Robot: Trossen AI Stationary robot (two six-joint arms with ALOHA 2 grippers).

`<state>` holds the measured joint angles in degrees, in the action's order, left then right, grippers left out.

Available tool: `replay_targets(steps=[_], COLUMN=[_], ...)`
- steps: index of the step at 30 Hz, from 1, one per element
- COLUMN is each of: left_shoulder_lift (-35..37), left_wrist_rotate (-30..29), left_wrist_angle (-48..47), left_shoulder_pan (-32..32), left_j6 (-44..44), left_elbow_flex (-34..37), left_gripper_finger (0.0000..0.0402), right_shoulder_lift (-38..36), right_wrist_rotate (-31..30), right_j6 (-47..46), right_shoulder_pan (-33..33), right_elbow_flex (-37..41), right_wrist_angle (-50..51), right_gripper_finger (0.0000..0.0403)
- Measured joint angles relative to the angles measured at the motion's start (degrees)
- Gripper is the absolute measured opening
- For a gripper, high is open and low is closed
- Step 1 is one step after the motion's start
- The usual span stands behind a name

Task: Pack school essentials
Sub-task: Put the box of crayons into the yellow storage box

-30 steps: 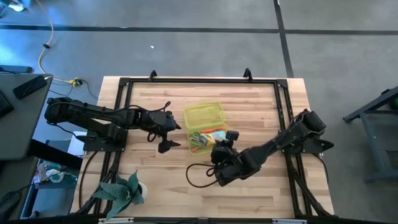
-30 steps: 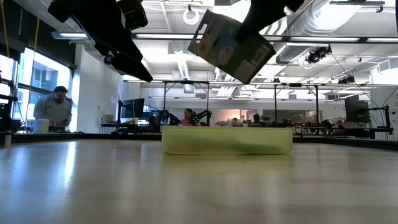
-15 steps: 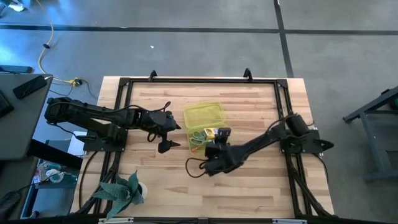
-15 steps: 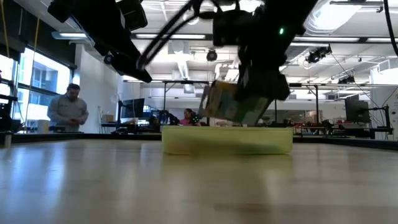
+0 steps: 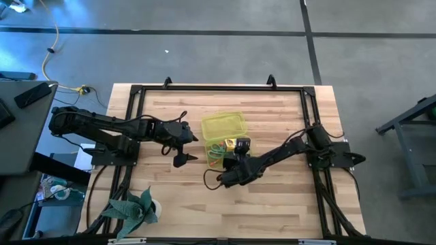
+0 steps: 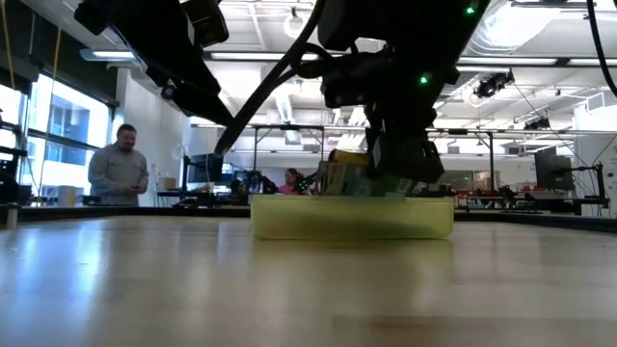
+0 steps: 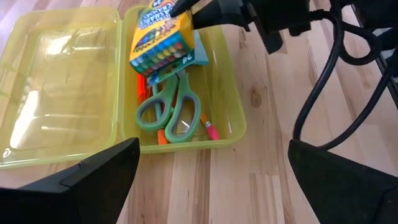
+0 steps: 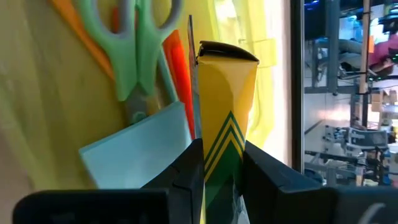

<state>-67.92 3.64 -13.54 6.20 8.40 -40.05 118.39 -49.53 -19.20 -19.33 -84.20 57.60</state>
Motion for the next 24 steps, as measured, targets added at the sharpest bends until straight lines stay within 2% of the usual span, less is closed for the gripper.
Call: replay_targets(steps=[8,19,24], left_shoulder_lift=[0.0,0.0,0.0], left_wrist_rotate=[0.0,0.0,0.0], left_wrist_angle=[0.0,0.0,0.0], left_shoulder_pan=[0.0,0.0,0.0], left_j6=[0.0,0.0,0.0], left_elbow_flex=[0.0,0.0,0.0], left_gripper_finger=[0.04,0.04,0.0399], right_shoulder_lift=[0.0,0.0,0.0], right_wrist_rotate=[5.1,6.7,6.7], right_j6=[1.5,-1.8,-2.9], right_shoulder_pan=[1.4,0.5,-1.1], right_elbow_flex=[0.0,-0.1,-1.6], right_wrist_angle=[-0.1,-1.1,-1.1], right_gripper_finger=[0.0085,0.0168,0.0185])
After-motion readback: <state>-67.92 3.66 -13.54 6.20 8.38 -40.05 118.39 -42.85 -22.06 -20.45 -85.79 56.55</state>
